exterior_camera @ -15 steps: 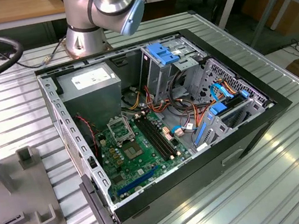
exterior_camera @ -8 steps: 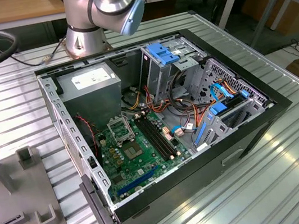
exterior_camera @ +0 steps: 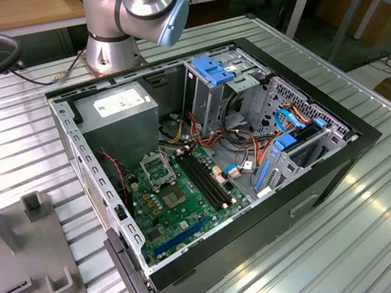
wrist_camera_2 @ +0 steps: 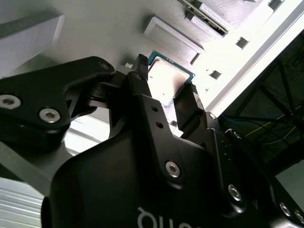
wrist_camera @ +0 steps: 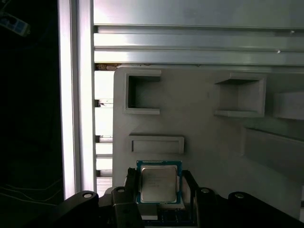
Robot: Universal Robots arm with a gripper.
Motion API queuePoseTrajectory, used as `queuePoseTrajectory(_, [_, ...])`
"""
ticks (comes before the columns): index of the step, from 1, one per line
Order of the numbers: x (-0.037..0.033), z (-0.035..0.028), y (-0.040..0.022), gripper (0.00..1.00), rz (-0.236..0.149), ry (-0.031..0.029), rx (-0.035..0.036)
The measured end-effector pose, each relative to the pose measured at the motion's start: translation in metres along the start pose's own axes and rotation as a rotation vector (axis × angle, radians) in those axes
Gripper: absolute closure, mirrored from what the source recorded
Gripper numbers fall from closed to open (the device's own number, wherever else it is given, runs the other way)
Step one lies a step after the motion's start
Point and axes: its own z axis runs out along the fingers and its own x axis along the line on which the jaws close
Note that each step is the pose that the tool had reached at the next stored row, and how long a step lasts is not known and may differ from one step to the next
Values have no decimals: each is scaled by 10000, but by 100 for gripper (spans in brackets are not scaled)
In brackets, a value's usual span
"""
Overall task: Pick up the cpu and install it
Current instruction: 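Pick up the cpu and move it towards the insertion slot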
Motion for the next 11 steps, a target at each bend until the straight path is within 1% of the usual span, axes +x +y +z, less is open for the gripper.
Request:
queuePoseTrajectory(5, [0,-15,-1,53,0,1,1])
queuePoseTrajectory(11, [0,-73,-2,53,0,0,0])
